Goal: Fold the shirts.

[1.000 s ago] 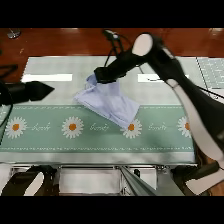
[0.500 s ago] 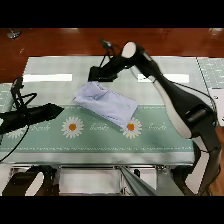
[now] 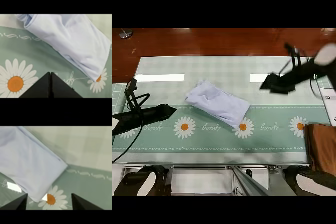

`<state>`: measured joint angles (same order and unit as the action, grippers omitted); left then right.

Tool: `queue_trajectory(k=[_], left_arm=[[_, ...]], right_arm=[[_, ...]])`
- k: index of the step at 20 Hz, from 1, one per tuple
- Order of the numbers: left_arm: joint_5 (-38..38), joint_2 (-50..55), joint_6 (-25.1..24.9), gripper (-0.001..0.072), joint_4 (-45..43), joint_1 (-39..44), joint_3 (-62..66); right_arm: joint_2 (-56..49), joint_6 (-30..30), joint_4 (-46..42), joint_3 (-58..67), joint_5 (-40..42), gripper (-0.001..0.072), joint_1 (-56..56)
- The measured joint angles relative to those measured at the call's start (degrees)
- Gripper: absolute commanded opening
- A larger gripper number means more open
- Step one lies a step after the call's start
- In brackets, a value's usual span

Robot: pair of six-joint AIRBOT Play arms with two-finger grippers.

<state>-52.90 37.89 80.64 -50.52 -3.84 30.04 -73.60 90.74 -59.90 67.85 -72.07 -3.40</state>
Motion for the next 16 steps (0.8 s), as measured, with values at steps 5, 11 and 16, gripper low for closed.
queue_trajectory(k=[5,11,16], left_arm=[[0.0,0.4,0.0,0.0018,0.0,0.0,0.0],[0.0,1.0,0.0,0.0018,0.0,0.0,0.0],[0.0,1.0,0.0,0.0018,0.0,0.0,0.0]], right_arm=[[8.7,-1.3,19.5,-30.9,21.5,0.0626,-5.1],[-5.3,-7.1,33.4,-29.0,26.2,0.0537,-10.9],[-16.8,-10.9,35.7,-15.3,20.1,0.0021,-12.4]])
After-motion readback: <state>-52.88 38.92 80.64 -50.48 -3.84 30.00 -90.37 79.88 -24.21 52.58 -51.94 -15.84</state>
